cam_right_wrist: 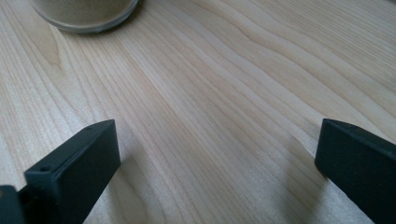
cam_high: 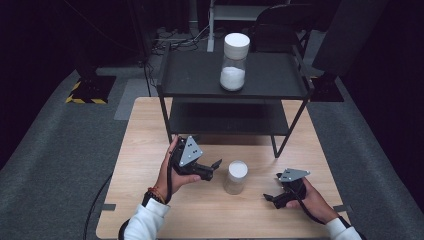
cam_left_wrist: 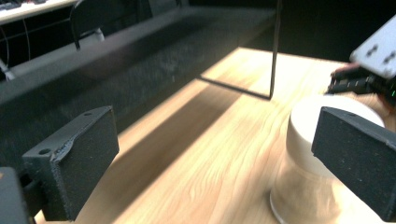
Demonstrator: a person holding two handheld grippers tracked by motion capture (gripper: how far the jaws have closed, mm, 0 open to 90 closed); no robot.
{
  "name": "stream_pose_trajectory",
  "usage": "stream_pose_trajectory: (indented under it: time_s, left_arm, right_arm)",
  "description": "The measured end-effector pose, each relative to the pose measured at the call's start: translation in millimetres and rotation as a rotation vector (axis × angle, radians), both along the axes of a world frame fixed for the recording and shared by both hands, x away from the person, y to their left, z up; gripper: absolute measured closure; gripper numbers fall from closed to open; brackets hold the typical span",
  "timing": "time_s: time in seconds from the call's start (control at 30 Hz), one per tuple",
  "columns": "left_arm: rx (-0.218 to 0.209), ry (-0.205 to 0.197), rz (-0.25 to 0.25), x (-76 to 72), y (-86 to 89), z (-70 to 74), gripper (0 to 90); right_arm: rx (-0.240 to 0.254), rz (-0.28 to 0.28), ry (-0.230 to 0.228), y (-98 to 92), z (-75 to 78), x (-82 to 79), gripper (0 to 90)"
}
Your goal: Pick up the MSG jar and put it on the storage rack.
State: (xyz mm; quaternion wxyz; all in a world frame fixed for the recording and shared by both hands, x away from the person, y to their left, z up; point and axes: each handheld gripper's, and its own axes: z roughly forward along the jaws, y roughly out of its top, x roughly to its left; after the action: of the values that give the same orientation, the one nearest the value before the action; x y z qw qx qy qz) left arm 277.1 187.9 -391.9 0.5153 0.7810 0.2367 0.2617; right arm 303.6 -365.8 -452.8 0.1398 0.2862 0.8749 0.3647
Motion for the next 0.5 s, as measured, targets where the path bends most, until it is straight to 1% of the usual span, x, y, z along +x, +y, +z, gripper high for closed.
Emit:
stream_pose_trajectory:
  time_s: [0.13,0.2,0.37,0.5]
  left_arm:
    - [0.011,0.028,0.012,-1.4,2.8,-11.0,0.7]
    - [0.025,0.043,0.018,-2.4,4.2,-14.6,0.7]
    - [0.04,0.071,0.027,-6.3,8.6,-24.0,0.7]
    - [0.041,0.096,0.036,-8.2,11.8,-31.6,0.7]
  right_arm:
    - [0.0,0.001,0.0,0.0,0.0,0.1,0.0]
    - [0.0,0.001,0.0,0.0,0.0,0.0,0.0]
    - [0.0,0.001,0.001,0.0,0.0,0.1,0.0]
    - [0.0,0.001,0.0,0.0,0.0,0.1,0.0]
